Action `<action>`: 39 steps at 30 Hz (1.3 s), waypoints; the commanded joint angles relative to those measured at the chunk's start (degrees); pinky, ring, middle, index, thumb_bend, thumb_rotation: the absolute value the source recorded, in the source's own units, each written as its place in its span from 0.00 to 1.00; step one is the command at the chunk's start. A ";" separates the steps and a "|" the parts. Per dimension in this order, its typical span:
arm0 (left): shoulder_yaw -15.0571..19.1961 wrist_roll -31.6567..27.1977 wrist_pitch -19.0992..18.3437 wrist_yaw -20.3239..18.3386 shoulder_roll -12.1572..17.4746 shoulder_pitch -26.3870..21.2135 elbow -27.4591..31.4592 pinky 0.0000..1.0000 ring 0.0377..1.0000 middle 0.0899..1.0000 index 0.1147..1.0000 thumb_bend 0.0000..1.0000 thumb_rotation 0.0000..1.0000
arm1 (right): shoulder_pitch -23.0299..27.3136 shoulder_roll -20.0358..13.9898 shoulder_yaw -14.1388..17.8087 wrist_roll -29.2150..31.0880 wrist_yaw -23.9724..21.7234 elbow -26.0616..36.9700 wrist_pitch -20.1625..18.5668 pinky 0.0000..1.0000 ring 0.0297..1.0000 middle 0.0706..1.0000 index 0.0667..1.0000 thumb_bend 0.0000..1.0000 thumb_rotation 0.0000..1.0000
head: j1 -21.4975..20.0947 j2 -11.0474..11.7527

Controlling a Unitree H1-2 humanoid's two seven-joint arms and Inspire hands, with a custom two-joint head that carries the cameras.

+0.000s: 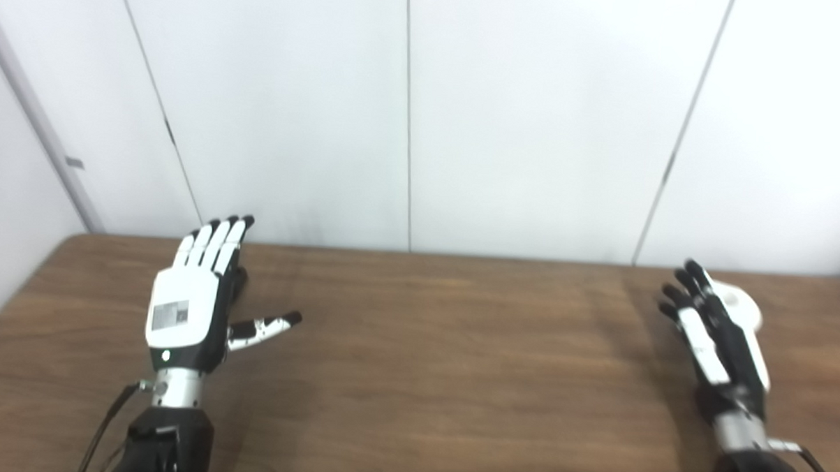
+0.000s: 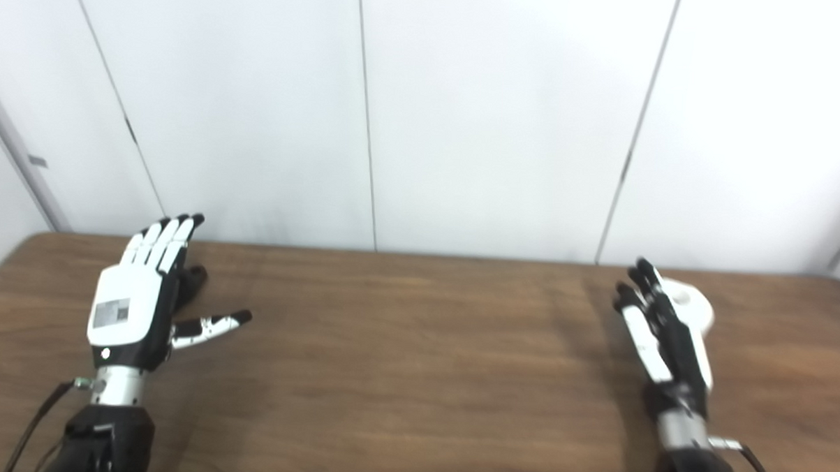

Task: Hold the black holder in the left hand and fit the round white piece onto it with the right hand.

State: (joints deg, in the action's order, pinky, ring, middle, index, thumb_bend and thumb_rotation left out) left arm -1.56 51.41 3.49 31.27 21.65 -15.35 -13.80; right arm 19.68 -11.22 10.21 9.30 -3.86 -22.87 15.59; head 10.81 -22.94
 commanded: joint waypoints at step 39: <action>2.92 -15.90 -2.66 -4.73 2.33 -4.61 -9.31 0.89 0.93 0.93 0.87 1.00 0.39 | -1.22 -1.52 1.49 5.33 -4.69 -6.07 5.21 0.85 0.89 0.92 0.91 0.43 0.63 | 4.72 -0.90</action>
State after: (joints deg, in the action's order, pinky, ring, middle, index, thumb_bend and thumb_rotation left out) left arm 1.47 35.51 0.92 26.52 22.28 -17.31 -23.54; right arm 20.94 -13.16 11.52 13.53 -7.26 -26.42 18.66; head 15.29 -23.73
